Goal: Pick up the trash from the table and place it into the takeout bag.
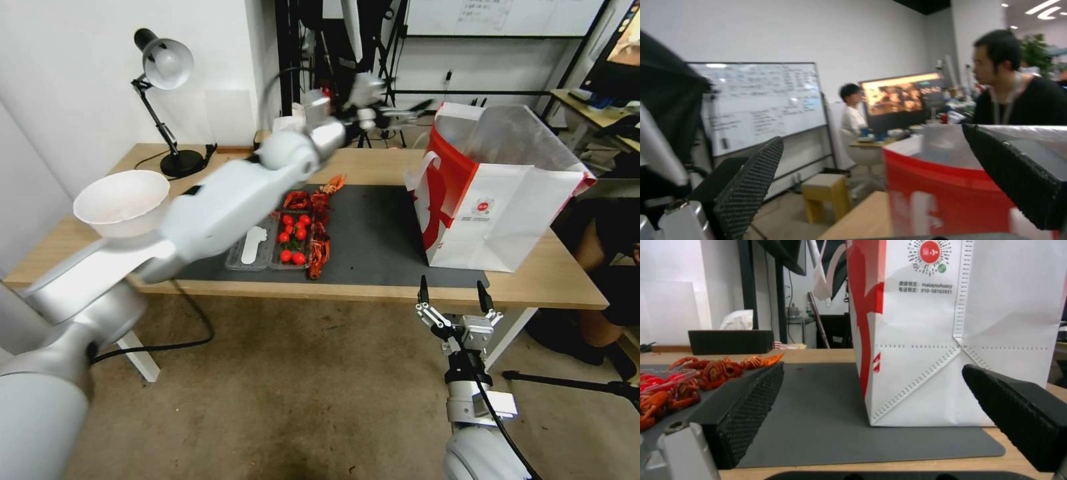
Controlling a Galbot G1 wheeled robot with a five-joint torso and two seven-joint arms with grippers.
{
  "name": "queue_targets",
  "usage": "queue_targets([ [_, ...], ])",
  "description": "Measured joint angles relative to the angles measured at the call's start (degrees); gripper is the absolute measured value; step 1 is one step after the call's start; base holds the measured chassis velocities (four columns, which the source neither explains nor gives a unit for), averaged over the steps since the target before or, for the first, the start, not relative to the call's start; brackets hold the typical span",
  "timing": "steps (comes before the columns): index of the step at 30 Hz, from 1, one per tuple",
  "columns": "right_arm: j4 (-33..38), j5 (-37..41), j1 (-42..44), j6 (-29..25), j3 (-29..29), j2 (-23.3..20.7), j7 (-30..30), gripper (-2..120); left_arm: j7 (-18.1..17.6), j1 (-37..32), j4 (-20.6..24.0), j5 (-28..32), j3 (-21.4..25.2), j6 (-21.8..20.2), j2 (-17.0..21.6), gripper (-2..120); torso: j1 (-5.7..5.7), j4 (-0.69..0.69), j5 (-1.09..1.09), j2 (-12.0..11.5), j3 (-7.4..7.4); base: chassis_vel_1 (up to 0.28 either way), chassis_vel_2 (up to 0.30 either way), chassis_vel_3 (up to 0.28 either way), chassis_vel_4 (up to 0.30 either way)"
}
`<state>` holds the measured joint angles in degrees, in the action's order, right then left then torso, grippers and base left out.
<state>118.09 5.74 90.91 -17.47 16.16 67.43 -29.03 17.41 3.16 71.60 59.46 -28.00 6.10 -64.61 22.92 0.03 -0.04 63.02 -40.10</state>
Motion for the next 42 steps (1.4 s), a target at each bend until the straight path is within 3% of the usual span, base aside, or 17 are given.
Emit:
queue_targets([
  [3,0.00,-0.10,0.10,0.06,-0.10,0.01,0.03,100,-0.38,-1.85,1.06,-0.47,2.47,-0.26,2.49,100,0.00,-0.02,0.02,0.00,0.00,0.000,0.000,0.000,0.000],
  [6,0.12,-0.31,0.34,0.16,-0.17,0.03,0.05,100,-1.22,-6.87,4.62,-2.41,9.08,-0.80,7.80,100,0.00,-0.05,0.02,0.00,0.00,0.000,0.000,0.000,0.000],
  [8,0.15,-0.36,0.37,0.16,-0.18,0.03,0.05,100,-1.55,-8.10,5.36,-3.38,10.58,-1.03,8.90,100,0.00,-0.05,0.04,0.00,0.00,0.000,0.000,0.000,0.000],
  [9,0.23,-0.48,0.45,0.19,-0.22,0.02,0.07,100,-2.03,-11.05,7.15,-5.90,14.25,-1.97,10.82,100,-0.01,0.00,0.00,0.00,0.00,0.000,0.000,0.000,0.000],
  [10,0.23,-0.48,0.45,0.19,-0.22,0.02,0.07,100,-2.03,-11.05,7.15,-5.90,14.25,-1.97,10.82,100,-0.01,0.00,0.00,0.00,0.00,0.000,0.000,0.000,0.000],
  [13,0.41,-0.70,0.54,0.25,-0.26,-0.05,0.09,100,-3.65,-17.82,11.59,-7.97,20.69,-2.86,15.64,100,0.00,-0.02,0.03,0.00,0.00,0.000,0.000,0.000,0.000],
  [18,0.55,-0.84,0.88,0.28,-0.29,-0.22,0.10,100,-4.71,-23.23,15.14,-9.25,25.74,-3.34,18.65,100,-0.01,-0.03,0.03,0.01,0.00,0.000,0.000,0.000,0.000],
  [24,0.60,-0.97,1.23,0.26,-0.32,-0.26,0.10,100,-10.22,-34.49,22.80,-11.79,34.27,-4.57,22.63,100,-0.01,-0.02,0.02,0.00,0.00,0.000,0.000,0.000,0.000],
  [28,0.66,-1.01,1.28,0.21,-0.37,-0.27,0.04,100,-13.32,-42.72,27.33,-13.02,39.17,-4.46,24.08,100,-0.01,-0.03,0.02,0.01,0.00,0.000,0.000,0.000,0.000],
  [33,0.67,-1.07,1.28,0.18,-0.59,-0.27,0.03,100,-13.90,-48.25,30.00,-13.94,43.04,-4.08,24.24,100,-0.01,-0.03,0.04,0.01,0.00,0.000,0.000,0.000,0.000],
  [36,0.66,-1.17,1.29,0.14,-0.73,-0.27,0.00,100,-14.21,-53.43,32.41,-15.15,46.44,-3.91,24.01,100,-0.01,-0.03,0.04,0.01,0.00,0.000,0.000,0.000,0.000],
  [39,0.66,-1.22,1.30,0.13,-0.98,-0.40,-0.06,100,-15.35,-63.01,35.65,-18.91,51.68,-2.97,22.91,100,-0.01,-0.02,0.03,0.01,0.01,0.000,0.000,0.000,0.000],
  [42,0.66,-1.23,1.29,0.12,-1.03,-0.46,-0.11,100,-16.53,-65.66,36.45,-20.23,53.22,-2.57,22.16,100,-0.01,-0.02,0.04,0.01,0.01,0.000,0.000,0.000,0.000],
])
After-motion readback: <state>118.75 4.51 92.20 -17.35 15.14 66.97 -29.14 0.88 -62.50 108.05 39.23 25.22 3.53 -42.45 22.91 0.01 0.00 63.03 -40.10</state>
